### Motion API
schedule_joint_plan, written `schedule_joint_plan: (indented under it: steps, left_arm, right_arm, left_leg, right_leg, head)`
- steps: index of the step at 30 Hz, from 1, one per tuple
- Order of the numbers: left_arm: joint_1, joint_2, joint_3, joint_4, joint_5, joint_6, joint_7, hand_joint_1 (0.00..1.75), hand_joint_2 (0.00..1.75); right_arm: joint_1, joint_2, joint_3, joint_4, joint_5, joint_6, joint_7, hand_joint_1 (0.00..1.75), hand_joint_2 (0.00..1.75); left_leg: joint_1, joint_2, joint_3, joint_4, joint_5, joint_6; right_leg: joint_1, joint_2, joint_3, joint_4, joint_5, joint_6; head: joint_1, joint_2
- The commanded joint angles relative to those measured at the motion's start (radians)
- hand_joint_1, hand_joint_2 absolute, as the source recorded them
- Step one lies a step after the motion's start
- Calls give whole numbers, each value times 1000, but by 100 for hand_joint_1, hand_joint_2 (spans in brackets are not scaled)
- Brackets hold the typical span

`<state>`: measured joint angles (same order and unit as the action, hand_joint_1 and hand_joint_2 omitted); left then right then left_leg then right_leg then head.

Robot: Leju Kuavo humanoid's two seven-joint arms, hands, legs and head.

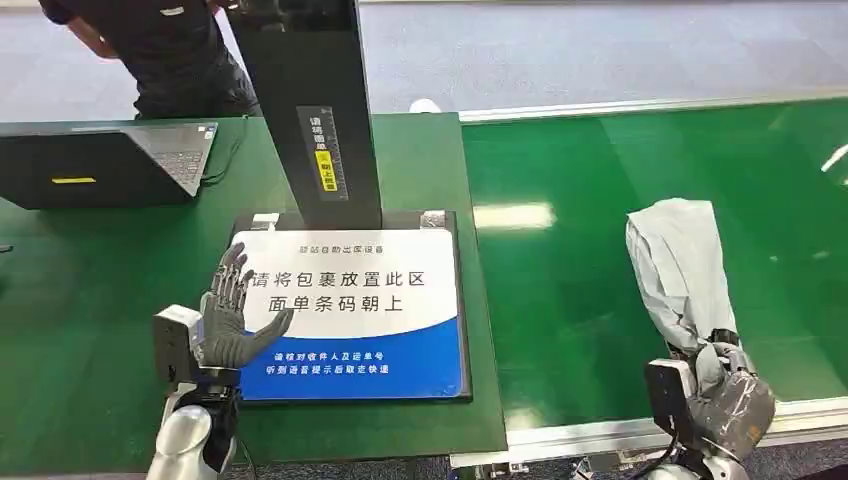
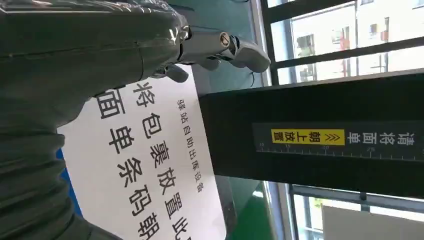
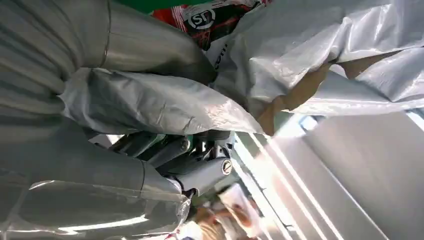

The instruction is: Moved the parcel from conveyor to table for the left to box.

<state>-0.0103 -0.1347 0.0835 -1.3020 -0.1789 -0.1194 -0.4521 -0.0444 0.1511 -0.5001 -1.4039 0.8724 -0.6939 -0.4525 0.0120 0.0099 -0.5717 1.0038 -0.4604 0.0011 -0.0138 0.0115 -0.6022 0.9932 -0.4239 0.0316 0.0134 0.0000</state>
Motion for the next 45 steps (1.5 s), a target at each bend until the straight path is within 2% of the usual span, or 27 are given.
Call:
schedule_joint_plan:
  steps: [1,3,4,6,8,10,11,13,14,15,16,21,27,29,32,35,39,42,43,44,45]
  left_arm:
    - [-42,-2,19,47,2,6,-17,0,175]
    - [-41,-5,23,42,6,10,-23,0,175]
    - [-42,-8,29,38,15,17,-35,0,175]
    - [-44,-8,35,35,24,28,-47,0,175]
    - [-52,-8,37,36,36,37,-60,0,175]
    - [-58,-7,35,38,37,37,-60,0,175]
    - [-71,-6,28,46,38,34,-62,0,175]
    - [-79,-6,21,54,38,34,-63,0,175]
    - [-90,-4,13,63,41,30,-67,0,175]
    - [-97,-4,9,68,42,29,-69,0,175]
    - [-103,0,0,74,50,31,-75,0,175]
    - [-92,4,-5,65,60,39,-80,0,175]
    - [-88,7,-9,70,77,45,-90,0,175]
    - [-105,16,-17,94,90,51,-95,0,175]
    - [-111,21,-24,108,98,53,-99,0,175]
    - [-107,21,-37,115,106,55,-106,0,175]
    - [-115,23,-41,126,109,58,-107,0,175]
    - [-113,24,-43,129,109,60,-106,0,175]
    - [-112,24,-42,128,109,61,-106,0,175]
    - [-109,23,-41,123,109,62,-106,0,175]
    - [-106,22,-40,119,110,63,-106,0,175]
  right_arm:
    - [11,165,-24,-230,-39,-4,-199,175,175]
    - [15,173,-8,-240,-52,-4,-222,175,175]
    - [26,156,42,-230,-79,-4,-232,175,175]
    - [31,130,111,-212,-60,-4,-216,175,175]
    - [27,71,263,-168,-9,-4,-149,175,175]
    - [18,56,312,-148,25,-4,-128,175,175]
    - [-1,26,406,-110,71,12,-96,175,175]
    - [-19,10,467,-81,102,0,-56,175,175]
    - [-50,-19,545,-41,156,67,-42,175,175]
    - [-68,-17,571,-18,186,66,-33,175,175]
    - [-116,-37,662,46,224,100,-14,175,175]
    - [-188,-50,758,154,257,111,20,175,175]
    - [-308,-74,907,331,285,176,17,175,175]
    - [-371,-75,992,403,297,245,14,175,175]
    - [-418,-73,1052,474,310,305,21,175,175]
    - [-489,-74,1136,615,327,387,32,175,175]
    - [-526,-74,1166,691,315,362,14,175,175]
    - [-554,-69,1192,741,335,289,23,175,175]
    - [-558,-70,1194,741,349,255,37,164,175]
    - [-565,-64,1191,758,349,220,49,119,175]
    - [-569,-61,1183,765,349,187,65,103,175]
  left_leg:
    - [-1,-1,0,0,0,-1]
    - [-2,-1,1,-1,1,-1]
    - [-2,-1,2,-2,1,-1]
    - [-2,-1,3,-3,1,-1]
    - [-1,1,1,-1,0,0]
    - [-1,5,1,-1,0,-1]
    - [-1,6,2,-1,0,-1]
    - [-1,4,1,-1,1,-1]
    - [0,3,0,-1,0,-1]
    - [-1,4,0,-1,1,-1]
    - [-1,4,1,-1,1,-1]
    - [0,5,1,-2,1,-2]
    - [-1,5,2,-2,2,-2]
    - [-1,3,1,-2,2,-2]
    - [-1,4,0,-2,2,-2]
    - [-1,2,0,-2,2,-2]
    - [-1,1,0,-3,3,-2]
    - [-1,0,0,-2,3,-2]
    - [-1,1,0,-2,2,-3]
    - [-1,0,1,-3,3,-3]
    - [-1,0,-1,-1,2,-3]
  right_leg:
    - [-1,-1,-1,2,0,-2]
    - [-2,-2,-1,3,-1,-4]
    - [-1,-2,-1,3,-1,-4]
    - [-1,-2,0,2,-1,-5]
    - [-1,0,-1,2,0,-3]
    - [-1,4,-2,2,0,-3]
    - [-1,5,-2,3,1,-4]
    - [-1,3,-2,2,1,-3]
    - [0,3,-2,2,1,-3]
    - [0,4,-3,2,1,-3]
    - [0,4,-2,2,1,-3]
    - [0,5,-3,3,2,-4]
    - [0,4,-2,3,2,-5]
    - [0,3,-3,3,1,-5]
    - [0,4,-4,3,2,-5]
    - [0,1,-4,3,2,-5]
    - [-1,1,-3,3,1,-5]
    - [-1,0,-3,3,1,-5]
    - [0,0,-3,3,1,-5]
    - [0,0,-3,3,1,-5]
    - [0,0,-4,4,1,-5]
  head:
    - [0,0]
    - [0,0]
    - [0,0]
    - [0,0]
    - [1,0]
    - [0,0]
    - [0,0]
    - [0,0]
    - [0,0]
    - [0,0]
    - [0,0]
    - [0,0]
    - [0,0]
    - [0,0]
    - [0,0]
    - [0,0]
    - [0,0]
    - [0,0]
    - [0,0]
    - [0,0]
    - [0,0]
